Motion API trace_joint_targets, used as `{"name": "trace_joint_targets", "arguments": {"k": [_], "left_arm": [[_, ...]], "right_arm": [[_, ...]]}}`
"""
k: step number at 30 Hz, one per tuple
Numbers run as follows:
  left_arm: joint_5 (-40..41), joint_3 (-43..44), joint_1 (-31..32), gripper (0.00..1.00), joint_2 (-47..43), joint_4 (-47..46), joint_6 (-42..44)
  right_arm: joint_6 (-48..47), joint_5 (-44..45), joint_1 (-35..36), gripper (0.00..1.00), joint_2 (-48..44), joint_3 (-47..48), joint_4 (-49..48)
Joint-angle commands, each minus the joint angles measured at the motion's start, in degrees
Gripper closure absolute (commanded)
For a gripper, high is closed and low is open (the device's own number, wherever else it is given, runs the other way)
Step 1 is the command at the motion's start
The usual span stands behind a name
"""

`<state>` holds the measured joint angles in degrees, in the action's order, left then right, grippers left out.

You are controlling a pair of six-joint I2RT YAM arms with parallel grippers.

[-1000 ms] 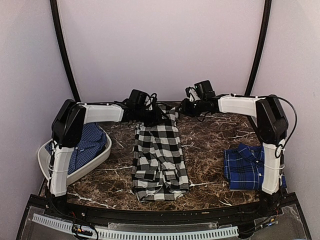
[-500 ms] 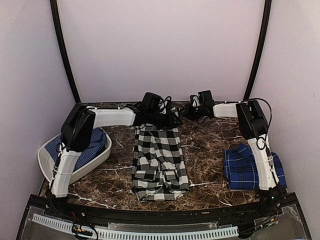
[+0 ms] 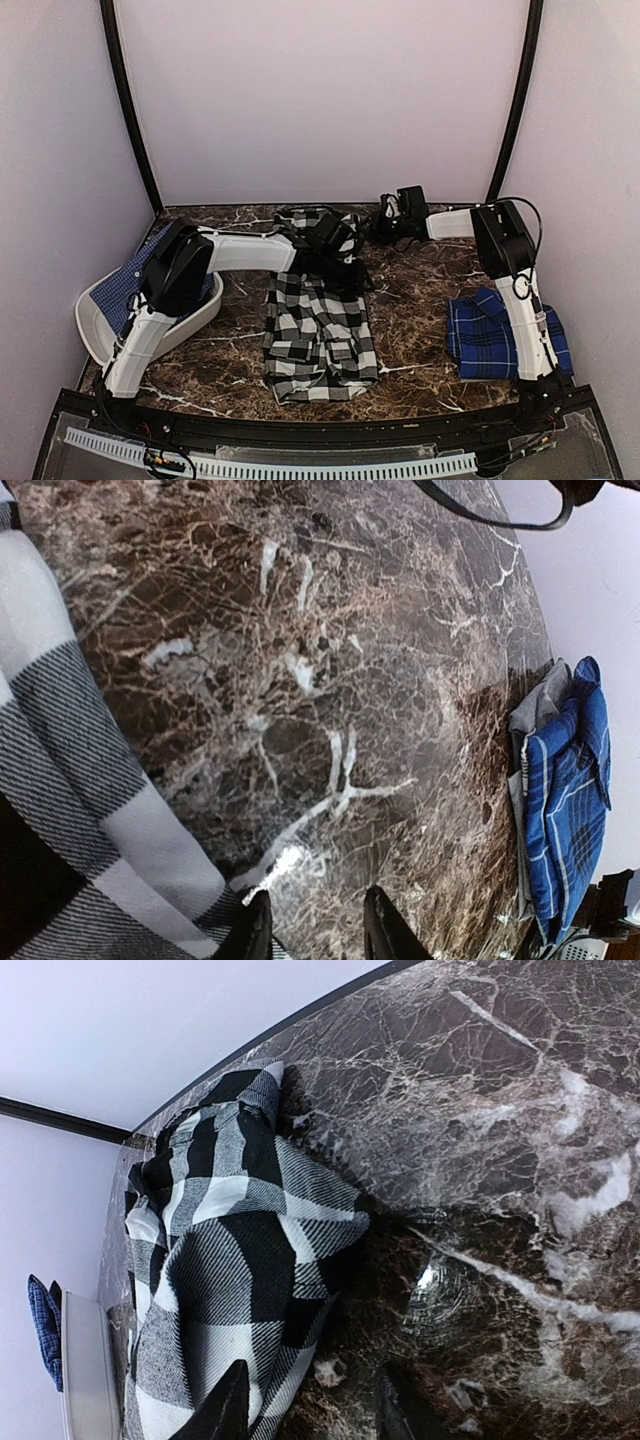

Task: Fold and stack the long sleeve shirts
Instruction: Adjust the rectangle-folded shirt at the center of the board.

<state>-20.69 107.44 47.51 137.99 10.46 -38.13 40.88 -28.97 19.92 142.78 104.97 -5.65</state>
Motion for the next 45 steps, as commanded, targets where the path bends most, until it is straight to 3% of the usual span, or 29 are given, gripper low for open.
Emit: {"name": "trace_joint_targets", "arguments": {"k": [1, 14, 23, 34, 45], "left_arm": [[-1.01, -1.94, 0.94, 0.71, -0.57, 3.64, 2.84], [-10.92, -23.89, 2.55, 0.71, -11.80, -3.74, 5.53], [-13.00, -34.88, 2.86, 0.71, -17.11, -9.25, 5.04], [-13.70, -38.77, 2.97, 0.71, -19.11, -10.24, 6.87], [-15.15, -39.38, 3.47, 0.71, -19.17, -12.41, 7.54]], "right_arm": [[-0.08, -1.30, -0.22, 0.60, -2.44, -1.80, -2.66], [2.50, -1.13, -0.15, 0.62, -7.58, -13.34, -9.43], [4.72, -0.63, 0.24, 0.74, -12.90, -23.14, -15.30], [-1.14, -0.09, 0.47, 1.00, -9.76, -13.40, -7.65], [-5.26, 1.88, 0.43, 1.00, -3.94, -3.07, 1.45]]}}
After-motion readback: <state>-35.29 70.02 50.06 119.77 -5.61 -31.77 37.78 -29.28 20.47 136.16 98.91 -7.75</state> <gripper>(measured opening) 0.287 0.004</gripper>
